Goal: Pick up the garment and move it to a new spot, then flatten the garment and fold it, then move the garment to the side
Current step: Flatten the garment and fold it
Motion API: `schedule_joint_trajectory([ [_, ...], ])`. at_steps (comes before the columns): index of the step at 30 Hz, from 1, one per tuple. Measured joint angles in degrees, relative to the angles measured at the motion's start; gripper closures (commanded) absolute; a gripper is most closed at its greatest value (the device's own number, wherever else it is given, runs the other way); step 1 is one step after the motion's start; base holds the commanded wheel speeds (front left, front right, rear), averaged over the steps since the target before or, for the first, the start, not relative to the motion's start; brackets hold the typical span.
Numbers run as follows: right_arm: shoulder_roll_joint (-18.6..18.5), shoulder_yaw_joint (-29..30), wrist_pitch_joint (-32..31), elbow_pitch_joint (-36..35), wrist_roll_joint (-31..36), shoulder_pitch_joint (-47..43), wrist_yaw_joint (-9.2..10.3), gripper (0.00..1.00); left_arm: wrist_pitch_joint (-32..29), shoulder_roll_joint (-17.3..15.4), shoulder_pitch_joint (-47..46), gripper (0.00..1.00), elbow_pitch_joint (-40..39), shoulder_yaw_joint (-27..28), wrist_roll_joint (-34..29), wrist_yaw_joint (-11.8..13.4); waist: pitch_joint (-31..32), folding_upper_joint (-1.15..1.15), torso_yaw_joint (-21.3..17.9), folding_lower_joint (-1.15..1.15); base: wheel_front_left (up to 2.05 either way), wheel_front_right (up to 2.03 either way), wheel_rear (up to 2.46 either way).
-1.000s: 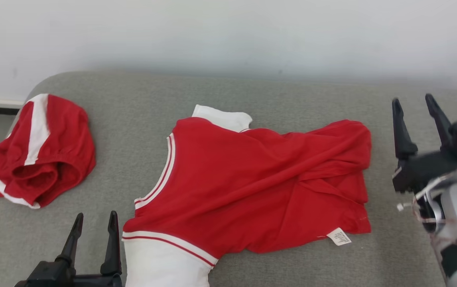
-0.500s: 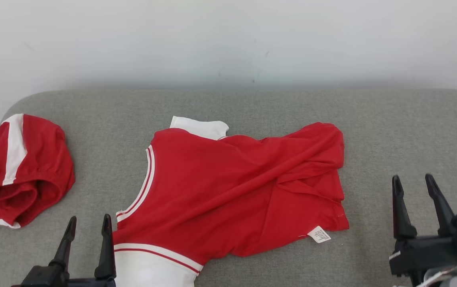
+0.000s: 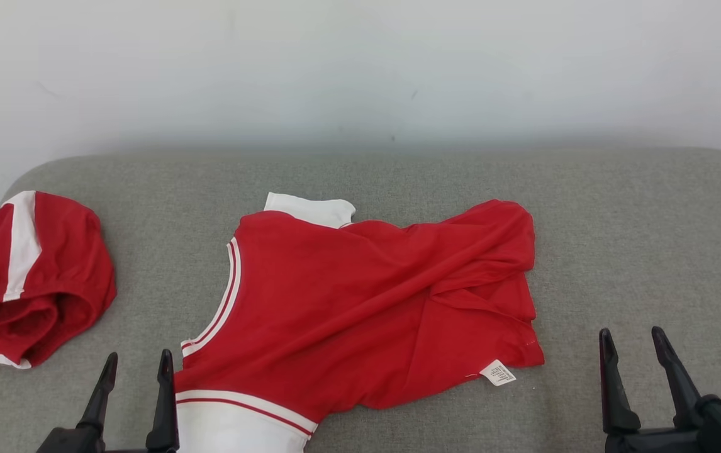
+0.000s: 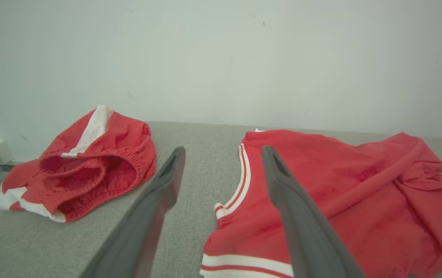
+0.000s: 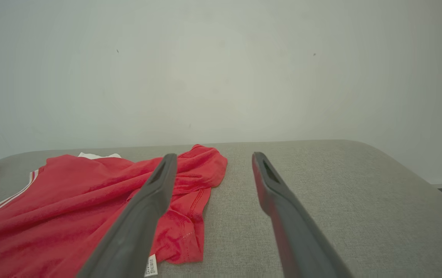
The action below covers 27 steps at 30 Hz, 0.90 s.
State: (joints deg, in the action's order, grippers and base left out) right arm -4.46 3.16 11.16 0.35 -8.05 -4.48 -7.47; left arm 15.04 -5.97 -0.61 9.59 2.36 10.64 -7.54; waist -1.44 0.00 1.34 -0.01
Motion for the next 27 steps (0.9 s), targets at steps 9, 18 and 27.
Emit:
schedule_joint_trajectory([
  [9, 0.71, 0.73, -0.57, 1.58, 0.16, -2.57, 0.00, 0.00, 0.01, -0.31, 1.38, 0.00, 0.77, 0.26, -2.09, 0.00, 1.52, 0.00, 0.67, 0.00, 0.00, 0.00, 0.00],
  [18, 0.79, 0.83, -0.66, 2.10, 1.19, -3.02, 0.00, 0.00, 0.00, -1.21, 2.99, 0.00, 0.88, 1.25, -3.54, 0.00, 2.51, 0.00, 1.23, 0.01, 0.00, 0.00, 0.00],
  [27, 1.13, -0.25, -1.07, 0.45, 1.56, -3.36, 0.00, 0.00, 0.01, -1.20, 3.52, 0.00, 0.44, 1.23, -3.93, 0.00, 2.94, 0.00, 1.31, 0.00, 0.00, 0.00, 0.00],
])
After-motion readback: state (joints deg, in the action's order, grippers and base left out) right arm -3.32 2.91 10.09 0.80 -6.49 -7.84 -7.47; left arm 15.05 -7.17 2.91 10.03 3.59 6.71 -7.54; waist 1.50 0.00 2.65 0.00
